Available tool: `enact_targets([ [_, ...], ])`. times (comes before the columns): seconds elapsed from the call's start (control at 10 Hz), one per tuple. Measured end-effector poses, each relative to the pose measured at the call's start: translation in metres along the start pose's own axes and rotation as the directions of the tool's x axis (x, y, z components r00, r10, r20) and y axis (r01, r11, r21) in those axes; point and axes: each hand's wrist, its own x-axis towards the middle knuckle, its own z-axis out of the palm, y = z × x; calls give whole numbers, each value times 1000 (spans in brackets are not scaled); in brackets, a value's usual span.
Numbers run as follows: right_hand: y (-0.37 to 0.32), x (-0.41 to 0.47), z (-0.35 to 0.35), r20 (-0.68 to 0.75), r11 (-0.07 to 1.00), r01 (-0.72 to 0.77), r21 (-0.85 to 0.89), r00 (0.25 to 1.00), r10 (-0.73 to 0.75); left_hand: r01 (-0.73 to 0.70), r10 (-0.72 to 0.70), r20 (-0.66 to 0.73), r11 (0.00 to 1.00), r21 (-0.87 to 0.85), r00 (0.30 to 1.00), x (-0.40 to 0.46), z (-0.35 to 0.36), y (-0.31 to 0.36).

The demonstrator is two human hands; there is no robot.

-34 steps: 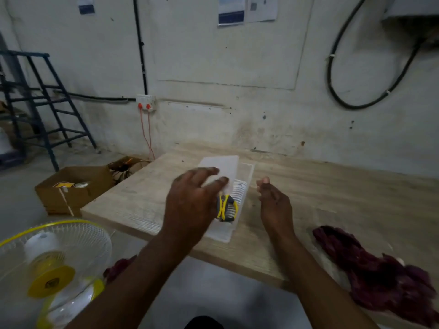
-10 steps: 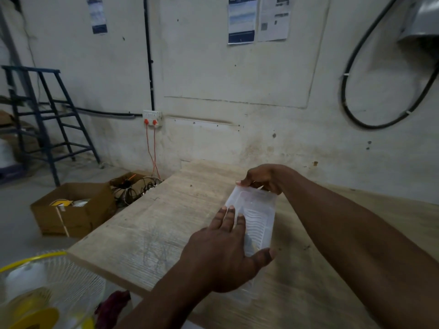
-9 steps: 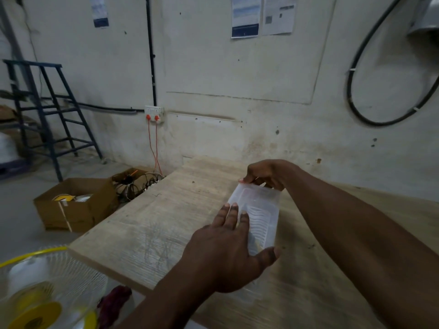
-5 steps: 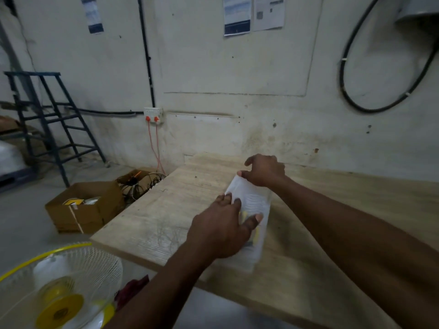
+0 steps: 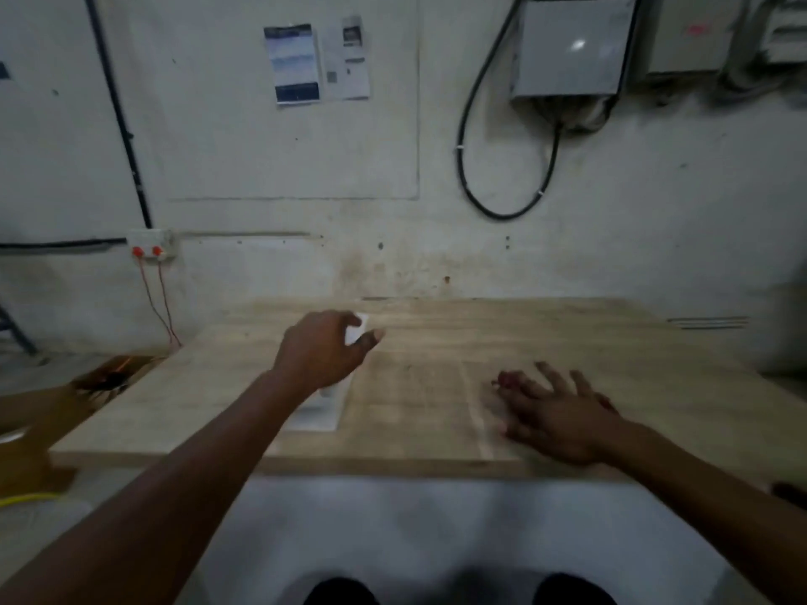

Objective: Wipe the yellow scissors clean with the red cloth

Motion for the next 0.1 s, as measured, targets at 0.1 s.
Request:
enact_targets([
  [0.1,34,-10,2,-54,985,-172,-29,984,170,-93,102,94,991,-94,990,-9,11,38],
])
